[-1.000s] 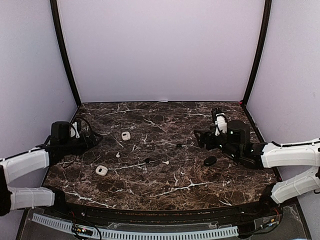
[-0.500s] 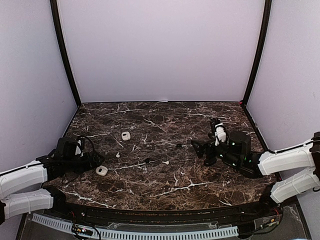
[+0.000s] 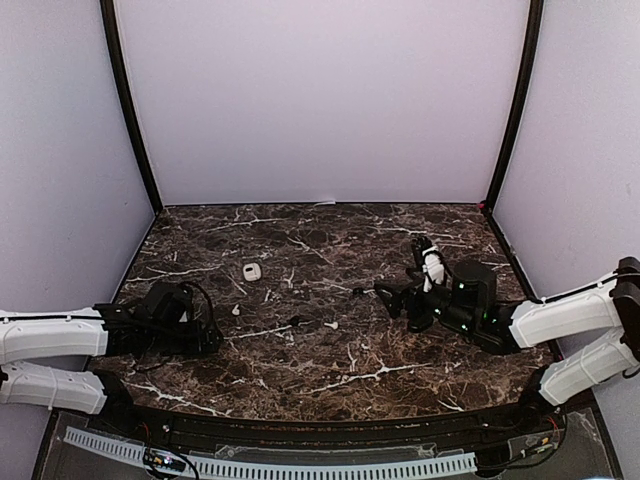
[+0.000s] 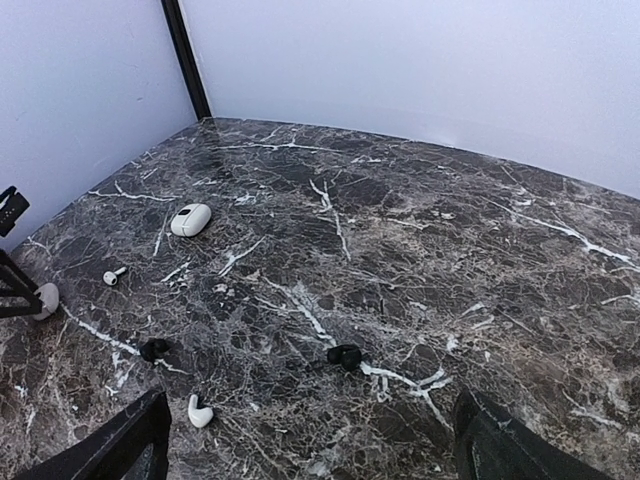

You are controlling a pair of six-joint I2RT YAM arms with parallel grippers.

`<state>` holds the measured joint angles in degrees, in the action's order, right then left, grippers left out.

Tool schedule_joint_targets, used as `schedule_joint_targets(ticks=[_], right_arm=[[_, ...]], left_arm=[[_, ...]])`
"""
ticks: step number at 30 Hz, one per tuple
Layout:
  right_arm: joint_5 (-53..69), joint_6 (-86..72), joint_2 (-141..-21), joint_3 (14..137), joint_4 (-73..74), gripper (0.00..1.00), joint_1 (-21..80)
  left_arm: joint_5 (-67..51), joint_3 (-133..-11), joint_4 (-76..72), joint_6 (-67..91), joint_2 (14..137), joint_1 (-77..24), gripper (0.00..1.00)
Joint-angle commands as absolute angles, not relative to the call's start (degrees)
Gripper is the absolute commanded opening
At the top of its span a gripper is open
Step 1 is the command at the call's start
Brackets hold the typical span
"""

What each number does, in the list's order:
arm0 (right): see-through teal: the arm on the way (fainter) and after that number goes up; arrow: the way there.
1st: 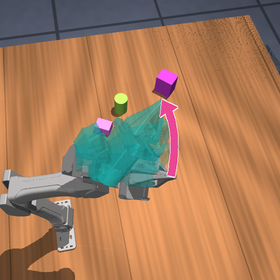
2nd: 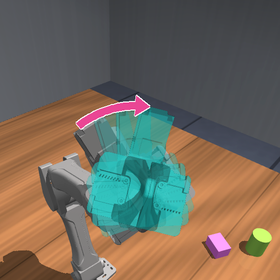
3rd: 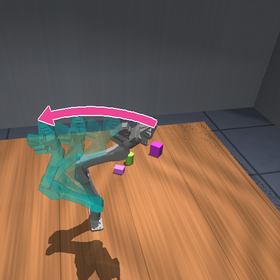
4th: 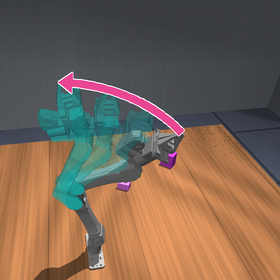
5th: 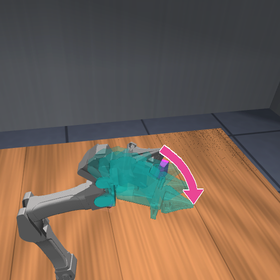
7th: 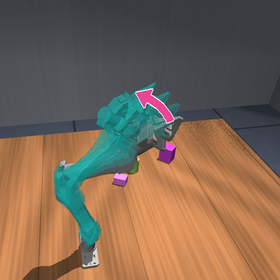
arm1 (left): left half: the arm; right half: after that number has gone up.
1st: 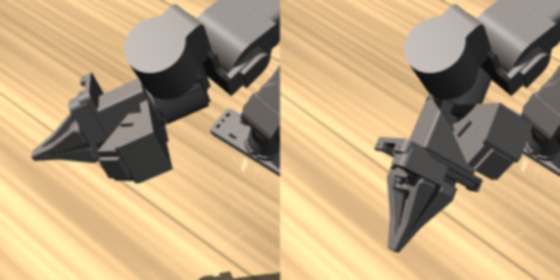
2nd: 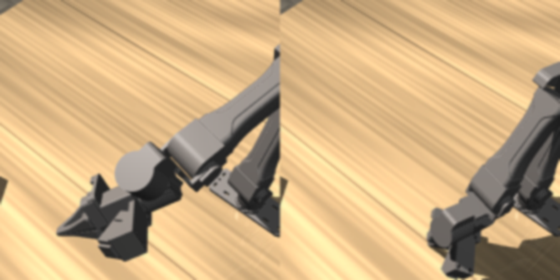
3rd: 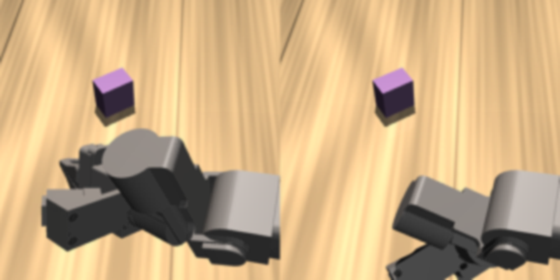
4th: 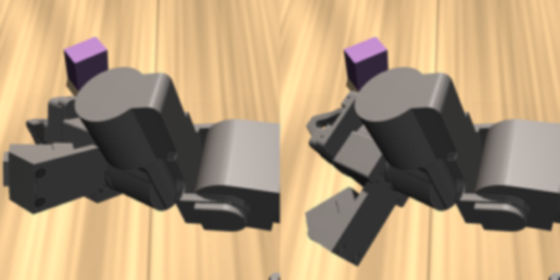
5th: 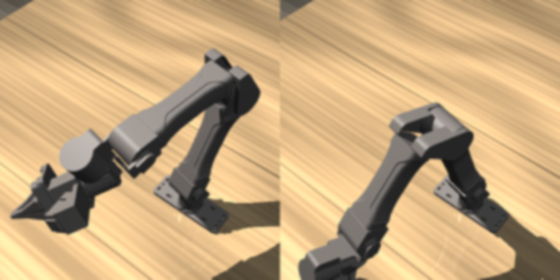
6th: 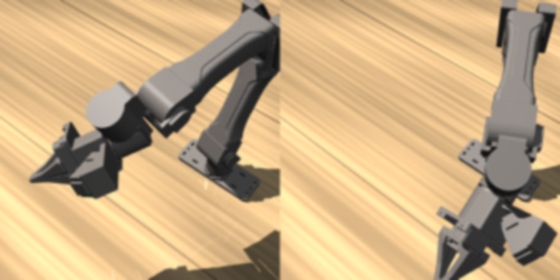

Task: Insert the wireless bluetooth earbuds into the charging case
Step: Pick up the charging case from the center of the board.

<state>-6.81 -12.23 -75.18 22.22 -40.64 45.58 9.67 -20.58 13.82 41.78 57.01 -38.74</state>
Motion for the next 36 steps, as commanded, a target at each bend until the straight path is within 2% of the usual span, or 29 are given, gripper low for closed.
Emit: schedule_joint_targets(ticks=[1,3,7,13,16,25,29,33,36], right_arm=[[-4.91,-11.25,-75.5,23.86,-41.6,0.97,45.26],[-4.63,-11.15,-75.46,23.88,-41.59,0.97,45.26],[-4.48,-10.99,-75.71,24.27,-40.99,0.97,45.19],[-3.59,-10.9,-76.23,24.75,-40.62,0.97,45.24],[-3.51,-10.9,-76.6,25.19,-40.25,0.96,45.26],[-2.86,-10.99,-77.0,25.73,-39.71,0.95,45.26],[-2.5,-11.07,-76.99,25.71,-39.62,0.95,45.26],[-2.22,-11.21,-77.1,25.82,-39.52,0.95,45.23],[-2.13,-11.25,-77.17,25.87,-39.52,0.95,45.26]], left_arm=[[16.13,-25.18,18.79,42.53,62.49,-41.98,0.97],[16.96,-26.34,19.68,42.8,64.86,-42.27,0.96],[15.98,-28.14,20.13,41.31,68.03,-42.28,0.86],[16.6,-31.66,25.56,42.24,70.81,-42.69,0.85],[15.59,-32.36,26.33,41.68,71.18,-42.95,0.8],[12.4,-34.63,29.05,41.3,74.0,-42.98,0.81],[13.39,-35.94,30.31,41.95,75.41,-42.98,0.75],[15.15,-36.09,30.53,42.58,75.83,-42.38,0.81],[14.3,-35.82,29.46,42.42,76.27,-41.65,0.81]])
